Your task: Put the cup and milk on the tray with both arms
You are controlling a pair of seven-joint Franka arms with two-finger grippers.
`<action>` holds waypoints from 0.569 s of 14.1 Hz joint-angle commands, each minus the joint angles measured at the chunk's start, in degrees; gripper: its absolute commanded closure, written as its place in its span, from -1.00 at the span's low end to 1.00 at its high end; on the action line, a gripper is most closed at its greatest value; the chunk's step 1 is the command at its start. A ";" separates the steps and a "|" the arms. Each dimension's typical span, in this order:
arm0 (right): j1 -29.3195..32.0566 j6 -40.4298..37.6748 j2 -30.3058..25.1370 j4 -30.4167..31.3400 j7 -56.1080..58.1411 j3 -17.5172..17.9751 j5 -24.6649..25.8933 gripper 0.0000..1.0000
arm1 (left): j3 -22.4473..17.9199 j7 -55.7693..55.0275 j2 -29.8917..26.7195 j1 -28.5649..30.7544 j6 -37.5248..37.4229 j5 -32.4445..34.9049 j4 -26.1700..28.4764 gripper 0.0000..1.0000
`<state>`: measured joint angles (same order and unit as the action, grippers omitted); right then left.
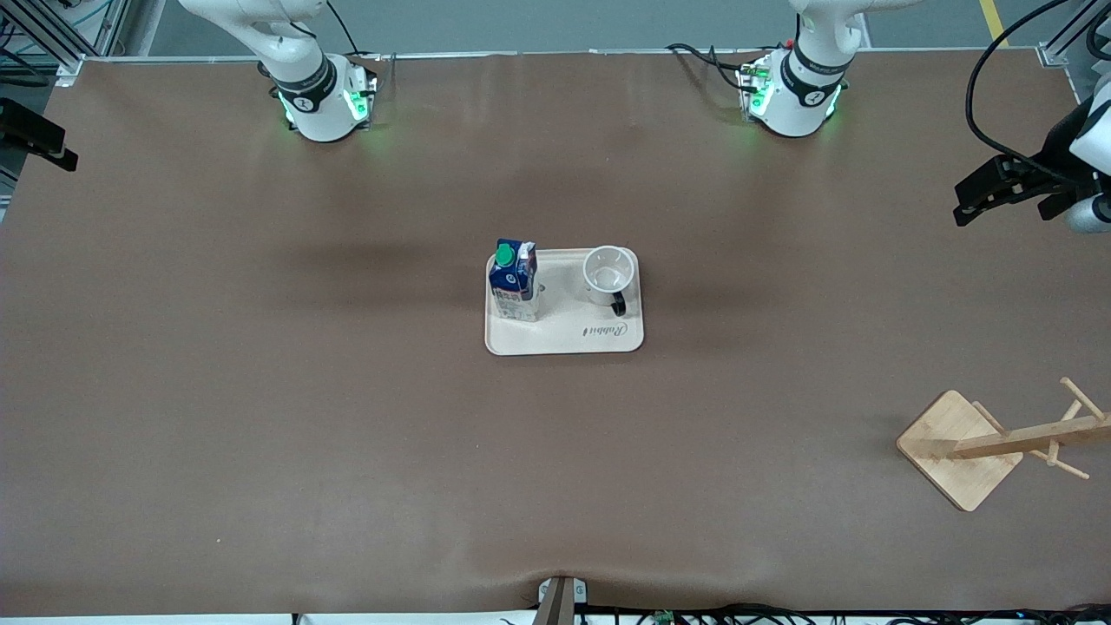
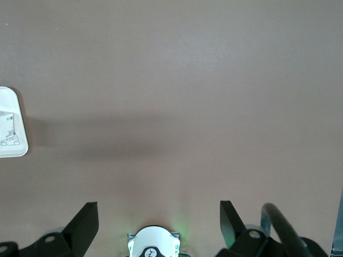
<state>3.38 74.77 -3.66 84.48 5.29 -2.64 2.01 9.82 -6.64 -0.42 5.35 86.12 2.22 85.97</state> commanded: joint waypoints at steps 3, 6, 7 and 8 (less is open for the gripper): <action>0.05 1.68 -0.74 -0.10 -0.89 0.09 -0.69 -1.00 | -0.06 0.05 -0.28 0.01 -0.86 -1.16 -1.15 -1.00; 0.31 2.31 -0.74 0.25 -2.04 0.00 -0.69 -1.00 | 0.02 -0.04 -0.20 -0.08 -0.86 -1.07 -1.42 -1.00; 0.23 2.22 -0.74 0.25 -2.12 0.09 -0.69 -1.00 | 0.02 -0.04 -0.20 -0.08 -0.95 -1.07 -1.42 -1.00; 0.22 1.87 -0.74 0.25 -2.21 0.09 -0.69 -1.00 | 0.11 -0.04 -0.28 -0.08 -1.04 -0.99 -1.42 -1.00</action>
<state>3.40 76.75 -3.66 84.45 4.23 -2.71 1.98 9.86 -6.65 -0.42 5.34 86.12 2.22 85.33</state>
